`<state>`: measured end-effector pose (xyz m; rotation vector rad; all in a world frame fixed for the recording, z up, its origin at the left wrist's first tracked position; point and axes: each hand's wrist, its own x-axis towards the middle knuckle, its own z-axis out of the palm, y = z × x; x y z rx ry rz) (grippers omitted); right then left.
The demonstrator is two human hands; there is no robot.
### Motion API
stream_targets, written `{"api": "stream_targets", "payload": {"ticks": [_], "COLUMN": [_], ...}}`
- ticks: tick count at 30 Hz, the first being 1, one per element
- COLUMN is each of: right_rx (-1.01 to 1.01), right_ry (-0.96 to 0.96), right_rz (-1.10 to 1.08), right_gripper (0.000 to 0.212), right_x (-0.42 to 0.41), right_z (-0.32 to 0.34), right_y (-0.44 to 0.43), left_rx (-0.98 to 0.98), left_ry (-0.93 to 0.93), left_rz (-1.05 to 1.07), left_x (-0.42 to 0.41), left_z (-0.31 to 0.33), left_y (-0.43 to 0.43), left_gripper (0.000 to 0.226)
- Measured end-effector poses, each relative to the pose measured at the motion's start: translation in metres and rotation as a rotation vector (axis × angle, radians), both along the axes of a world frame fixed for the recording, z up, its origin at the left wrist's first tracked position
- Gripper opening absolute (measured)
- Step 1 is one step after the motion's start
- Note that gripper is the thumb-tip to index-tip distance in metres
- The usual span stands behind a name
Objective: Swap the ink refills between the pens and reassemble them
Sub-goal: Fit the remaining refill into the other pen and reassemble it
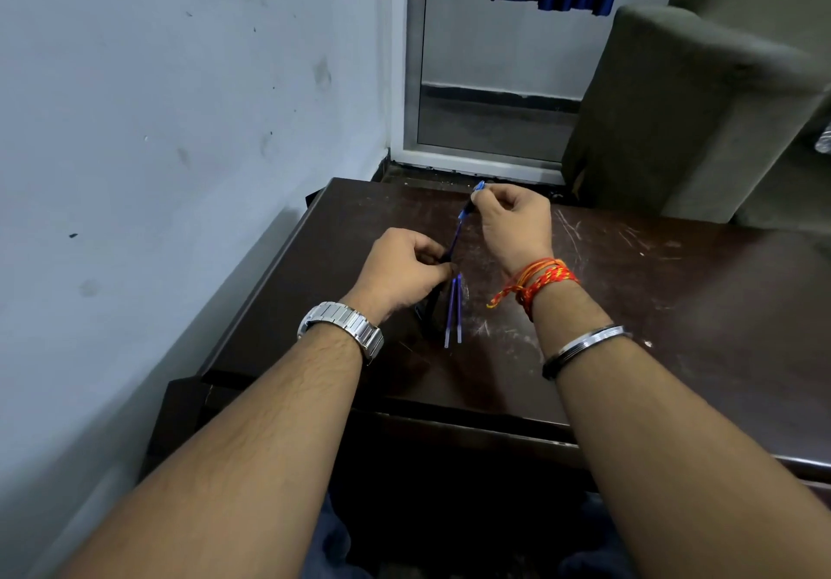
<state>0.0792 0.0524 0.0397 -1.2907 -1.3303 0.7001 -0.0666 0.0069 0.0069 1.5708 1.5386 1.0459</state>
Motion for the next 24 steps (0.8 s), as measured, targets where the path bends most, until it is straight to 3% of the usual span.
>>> {"api": "stream_targets", "payload": {"ticks": [6,24], "right_rx": [0.017,-0.039], "right_ry": [0.044,-0.161], "right_rz": [-0.027,0.221], "right_gripper": [0.012,0.018], "right_x": [0.001,-0.007], "right_z": [0.001,-0.012], "right_y": [0.002,-0.008], "left_rx": [0.002,0.054], "left_ry": [-0.003,0.004], "left_rz": [0.009,0.117], "left_x": [0.000,0.001], "left_z": [0.000,0.000], "left_y": [0.000,0.002], "left_gripper": [0.010,0.017]}}
